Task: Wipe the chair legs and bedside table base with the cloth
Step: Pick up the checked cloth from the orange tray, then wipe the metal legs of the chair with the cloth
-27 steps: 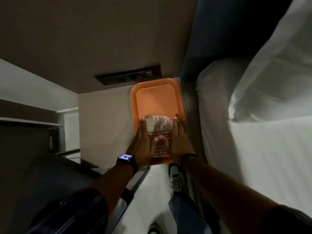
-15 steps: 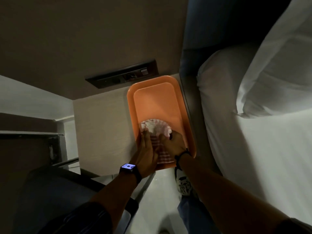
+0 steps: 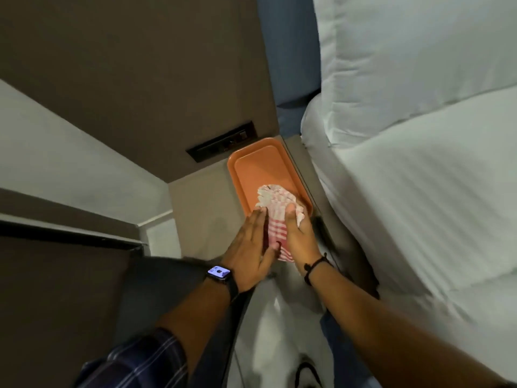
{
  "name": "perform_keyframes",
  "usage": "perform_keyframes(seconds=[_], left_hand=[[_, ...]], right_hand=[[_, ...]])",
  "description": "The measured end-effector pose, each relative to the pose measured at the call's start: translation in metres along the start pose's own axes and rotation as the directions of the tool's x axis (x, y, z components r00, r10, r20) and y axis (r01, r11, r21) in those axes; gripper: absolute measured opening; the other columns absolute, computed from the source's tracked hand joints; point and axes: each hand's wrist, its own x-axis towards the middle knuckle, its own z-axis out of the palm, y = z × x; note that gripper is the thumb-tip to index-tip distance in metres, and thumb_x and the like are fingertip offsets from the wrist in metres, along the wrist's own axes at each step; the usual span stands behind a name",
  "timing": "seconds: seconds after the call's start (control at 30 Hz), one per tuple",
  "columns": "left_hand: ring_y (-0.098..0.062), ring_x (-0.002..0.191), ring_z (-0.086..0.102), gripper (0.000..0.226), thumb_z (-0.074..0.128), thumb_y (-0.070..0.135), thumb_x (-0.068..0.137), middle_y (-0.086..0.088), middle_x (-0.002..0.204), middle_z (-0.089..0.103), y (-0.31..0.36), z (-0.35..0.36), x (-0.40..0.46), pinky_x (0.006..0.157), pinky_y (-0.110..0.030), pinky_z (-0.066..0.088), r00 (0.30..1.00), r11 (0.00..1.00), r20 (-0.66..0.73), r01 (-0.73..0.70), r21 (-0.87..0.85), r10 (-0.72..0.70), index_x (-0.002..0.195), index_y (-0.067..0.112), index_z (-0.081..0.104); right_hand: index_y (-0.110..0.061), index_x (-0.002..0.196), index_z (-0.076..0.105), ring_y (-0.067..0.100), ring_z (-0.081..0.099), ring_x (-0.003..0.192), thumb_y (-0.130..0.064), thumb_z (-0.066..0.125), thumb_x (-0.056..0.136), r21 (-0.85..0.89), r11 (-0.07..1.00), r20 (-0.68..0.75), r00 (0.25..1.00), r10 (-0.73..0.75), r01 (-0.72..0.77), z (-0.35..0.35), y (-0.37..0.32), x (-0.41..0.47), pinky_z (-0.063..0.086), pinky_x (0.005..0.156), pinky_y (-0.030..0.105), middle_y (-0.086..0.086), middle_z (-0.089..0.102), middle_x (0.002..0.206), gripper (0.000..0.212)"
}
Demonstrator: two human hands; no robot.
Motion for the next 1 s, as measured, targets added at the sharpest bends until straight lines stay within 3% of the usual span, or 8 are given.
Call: perform_keyframes(seconds=[0.07, 0.17, 0.37, 0.53, 0.67, 0.83, 0.87, 1.0], left_hand=[[-0.015, 0.156, -0.002, 0.078, 0.028, 0.061, 0.099, -0.004, 0.171, 0.002, 0.022, -0.014, -0.047, 0.127, -0.041, 0.006, 1.0, 0.998, -0.01, 0.016, 0.065, -0.016, 0.16, 0.022, -0.002], [-0.021, 0.156, 0.002, 0.079, 0.033, 0.061, 0.099, -0.009, 0.169, 0.01, 0.038, -0.014, -0.119, 0.127, -0.045, 0.007, 1.0, 0.986, 0.002, -0.017, 0.167, 0.017, 0.16, 0.017, 0.006], [-0.026, 0.157, 0.0, 0.088, 0.029, 0.066, 0.097, -0.014, 0.169, 0.009, 0.038, 0.045, -0.245, 0.126, -0.047, 0.008, 0.977, 0.886, 0.205, -0.147, 0.441, 0.06, 0.16, 0.009, 0.008], [-0.029, 0.156, 0.002, 0.09, 0.028, 0.067, 0.096, -0.016, 0.168, 0.007, 0.037, 0.107, -0.317, 0.127, -0.046, 0.008, 0.977, 0.83, 0.212, -0.147, 0.538, 0.036, 0.159, 0.007, 0.007], [-0.031, 0.156, 0.004, 0.092, 0.026, 0.068, 0.095, -0.018, 0.168, 0.01, 0.021, 0.162, -0.366, 0.126, -0.048, 0.011, 0.957, 0.746, 0.285, -0.225, 0.627, 0.049, 0.159, 0.005, 0.007], [-0.034, 0.155, 0.01, 0.09, 0.03, 0.063, 0.094, -0.019, 0.167, 0.012, -0.02, 0.234, -0.41, 0.124, -0.052, 0.019, 0.935, 0.641, 0.354, -0.286, 0.712, 0.024, 0.158, 0.003, 0.013], [-0.035, 0.155, 0.012, 0.088, 0.033, 0.059, 0.093, -0.021, 0.166, 0.015, -0.033, 0.249, -0.416, 0.124, -0.052, 0.019, 0.928, 0.607, 0.373, -0.305, 0.734, 0.016, 0.157, 0.002, 0.015], [-0.038, 0.154, 0.013, 0.087, 0.04, 0.045, 0.085, -0.026, 0.164, 0.019, -0.077, 0.286, -0.437, 0.125, -0.053, 0.015, 0.934, 0.457, 0.357, -0.315, 0.832, -0.007, 0.155, -0.002, 0.019]], right_hand=[[-0.021, 0.151, 0.056, 0.022, 0.071, 0.132, -0.062, 0.044, 0.109, 0.053, 0.999, -0.014, 1.0, -0.002, 0.002, -0.013, -0.007, -0.056, 0.055, 0.117, 0.049, 0.003, 0.073, 0.143, 0.06], [-0.027, 0.148, 0.054, 0.023, 0.069, 0.135, -0.067, 0.047, 0.103, 0.071, 0.997, -0.079, 0.997, 0.028, -0.022, -0.036, 0.005, -0.138, 0.053, 0.118, 0.056, 0.002, 0.071, 0.144, 0.06], [-0.019, 0.149, 0.054, 0.021, 0.066, 0.137, -0.041, 0.043, 0.116, 0.033, 0.998, -0.145, 0.988, 0.058, -0.053, -0.077, 0.089, -0.276, 0.051, 0.121, 0.052, 0.005, 0.068, 0.147, 0.041], [-0.025, 0.146, 0.055, 0.021, 0.067, 0.136, -0.038, 0.044, 0.115, 0.131, 0.988, -0.126, 0.987, 0.101, -0.084, -0.088, 0.201, -0.342, 0.051, 0.121, 0.052, 0.001, 0.069, 0.146, 0.035], [-0.045, 0.134, 0.054, 0.014, 0.063, 0.139, -0.028, 0.043, 0.117, 0.177, 0.98, -0.125, 0.986, 0.113, -0.09, -0.084, 0.29, -0.384, 0.05, 0.122, 0.04, -0.009, 0.066, 0.144, 0.027], [-0.054, 0.14, 0.049, -0.021, 0.056, 0.131, -0.031, 0.048, 0.115, 0.117, 0.993, -0.117, 0.992, 0.044, -0.03, -0.067, 0.411, -0.41, 0.045, 0.115, 0.011, -0.036, 0.06, 0.143, 0.034], [-0.054, 0.145, 0.047, -0.023, 0.053, 0.133, -0.033, 0.049, 0.115, 0.094, 0.995, -0.107, 0.994, 0.033, -0.023, -0.06, 0.437, -0.411, 0.044, 0.117, 0.011, -0.035, 0.058, 0.147, 0.037], [-0.052, 0.16, 0.035, 0.003, 0.042, 0.156, -0.049, 0.046, 0.113, 0.008, 0.995, -0.024, 0.995, -0.101, 0.101, -0.011, 0.541, -0.39, 0.04, 0.13, 0.043, -0.024, 0.043, 0.168, 0.049]])
